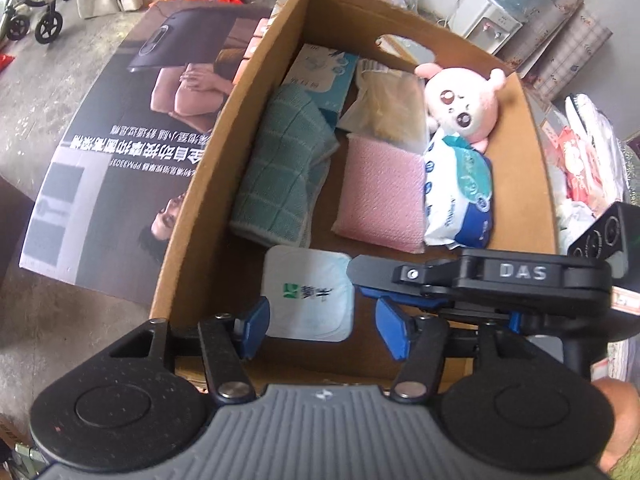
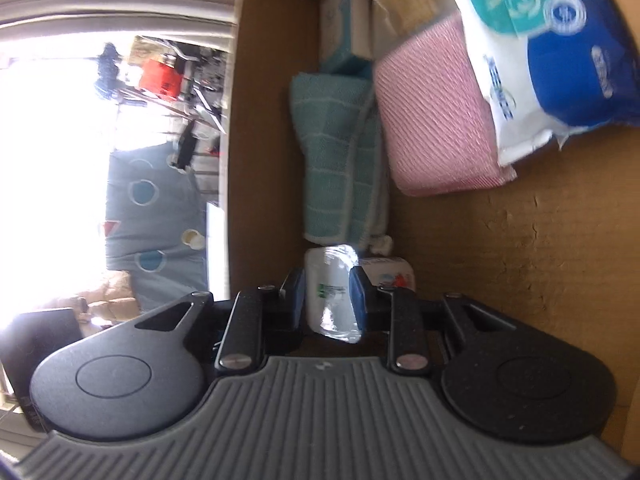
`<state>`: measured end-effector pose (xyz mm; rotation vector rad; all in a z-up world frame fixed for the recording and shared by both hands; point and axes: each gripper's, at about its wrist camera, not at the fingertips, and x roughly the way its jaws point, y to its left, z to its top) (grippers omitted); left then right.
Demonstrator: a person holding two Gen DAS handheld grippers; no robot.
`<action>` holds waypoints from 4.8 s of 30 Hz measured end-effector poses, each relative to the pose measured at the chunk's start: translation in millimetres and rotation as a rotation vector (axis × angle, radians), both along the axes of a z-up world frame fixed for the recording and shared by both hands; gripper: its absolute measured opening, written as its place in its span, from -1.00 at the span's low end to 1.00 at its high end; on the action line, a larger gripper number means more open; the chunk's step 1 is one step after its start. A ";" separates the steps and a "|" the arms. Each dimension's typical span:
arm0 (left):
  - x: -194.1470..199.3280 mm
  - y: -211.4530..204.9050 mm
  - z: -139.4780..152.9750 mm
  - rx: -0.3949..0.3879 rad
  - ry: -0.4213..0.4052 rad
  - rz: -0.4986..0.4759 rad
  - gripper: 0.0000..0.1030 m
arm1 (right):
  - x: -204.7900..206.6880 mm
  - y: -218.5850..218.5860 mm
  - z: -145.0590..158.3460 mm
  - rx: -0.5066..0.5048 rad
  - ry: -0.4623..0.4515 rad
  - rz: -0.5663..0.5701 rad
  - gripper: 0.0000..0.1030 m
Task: Organize soft objects
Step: 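Lower the yogurt cup into the box and open both grippers, then grasp the green scrunchie with the right gripper while the left gripper grasps the orange-striped towel, then carry the scrunchie with the right gripper while the left gripper carries the towel into the box, then open the left gripper to drop the towel while the right gripper releases the scrunchie beside it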
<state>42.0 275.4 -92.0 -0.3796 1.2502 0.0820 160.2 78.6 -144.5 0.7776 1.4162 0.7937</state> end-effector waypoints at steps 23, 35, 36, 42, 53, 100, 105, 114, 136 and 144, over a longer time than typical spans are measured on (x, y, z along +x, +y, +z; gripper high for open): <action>16.8 -162.3 36.5 -0.072 -0.095 -0.215 0.29 | -39.7 -236.9 92.5 0.038 -0.211 -0.380 0.02; 23.9 -309.2 -6.2 -0.185 0.009 -0.375 0.37 | -84.6 -400.9 87.8 -0.436 -0.298 -0.400 0.26; 25.0 -320.6 -14.0 -0.188 0.028 -0.383 0.37 | -85.3 -409.6 84.9 -0.492 -0.309 -0.379 0.29; 37.2 -367.4 -53.8 -0.278 0.114 -0.337 0.43 | -84.3 -426.1 50.3 -0.727 -0.377 -0.177 0.42; 64.8 -417.2 -92.7 -0.176 0.174 -0.246 0.58 | -64.4 -396.5 7.1 -0.831 -0.499 0.163 0.54; 12.8 -306.0 47.7 -0.039 -0.033 -0.293 -0.03 | -85.0 -333.7 128.9 -0.430 -0.420 -0.237 -0.55; 4.1 -233.3 72.9 0.012 -0.053 -0.194 -0.03 | -72.6 -261.4 151.2 -0.336 -0.442 -0.186 -0.55; 8.9 -114.8 77.4 0.082 -0.046 -0.058 -0.02 | -49.2 -128.9 178.6 -0.246 -0.479 -0.128 -0.55; 55.8 -56.8 -29.3 0.068 0.109 -0.274 0.04 | -31.2 -3.6 117.8 -0.588 -0.385 0.022 -0.47; 60.5 -52.8 -29.8 0.072 0.116 -0.314 0.06 | -28.9 9.5 104.7 -0.656 -0.381 0.085 -0.45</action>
